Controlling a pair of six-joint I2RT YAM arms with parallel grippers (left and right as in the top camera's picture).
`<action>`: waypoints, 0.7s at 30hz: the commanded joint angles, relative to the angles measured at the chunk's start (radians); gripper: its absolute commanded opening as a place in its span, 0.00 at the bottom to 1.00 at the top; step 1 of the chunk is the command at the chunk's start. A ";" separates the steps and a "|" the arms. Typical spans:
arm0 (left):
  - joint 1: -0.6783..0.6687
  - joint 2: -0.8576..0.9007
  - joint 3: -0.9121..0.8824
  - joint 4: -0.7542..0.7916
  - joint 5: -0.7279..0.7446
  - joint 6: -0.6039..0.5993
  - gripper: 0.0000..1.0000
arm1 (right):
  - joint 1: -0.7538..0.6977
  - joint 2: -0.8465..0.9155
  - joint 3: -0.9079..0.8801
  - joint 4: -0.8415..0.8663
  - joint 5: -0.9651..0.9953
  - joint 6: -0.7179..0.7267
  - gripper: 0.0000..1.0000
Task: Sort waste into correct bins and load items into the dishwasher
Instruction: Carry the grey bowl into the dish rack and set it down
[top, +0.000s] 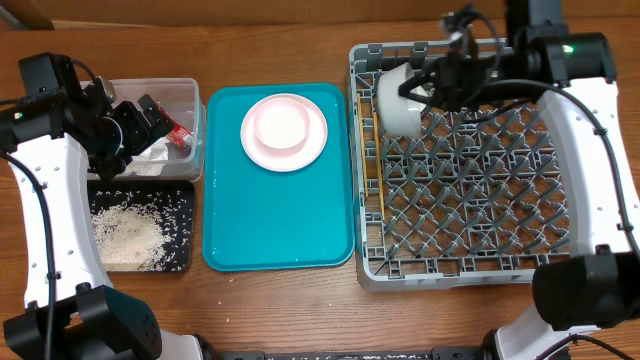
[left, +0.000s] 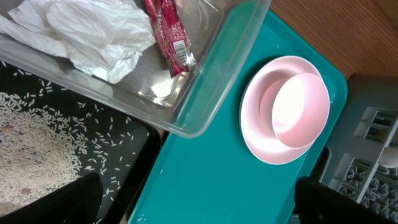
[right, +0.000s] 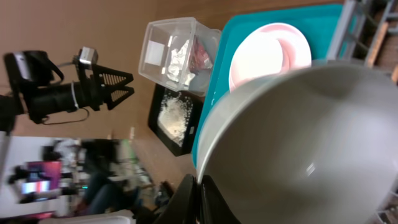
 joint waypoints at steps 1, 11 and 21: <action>-0.002 -0.024 0.017 -0.001 -0.003 0.022 1.00 | -0.060 0.000 -0.134 0.089 -0.227 -0.048 0.04; -0.002 -0.024 0.017 -0.001 -0.003 0.022 1.00 | -0.122 0.001 -0.448 0.416 -0.416 -0.044 0.04; -0.001 -0.024 0.017 -0.001 -0.003 0.022 1.00 | -0.123 0.002 -0.511 0.489 -0.268 -0.043 0.04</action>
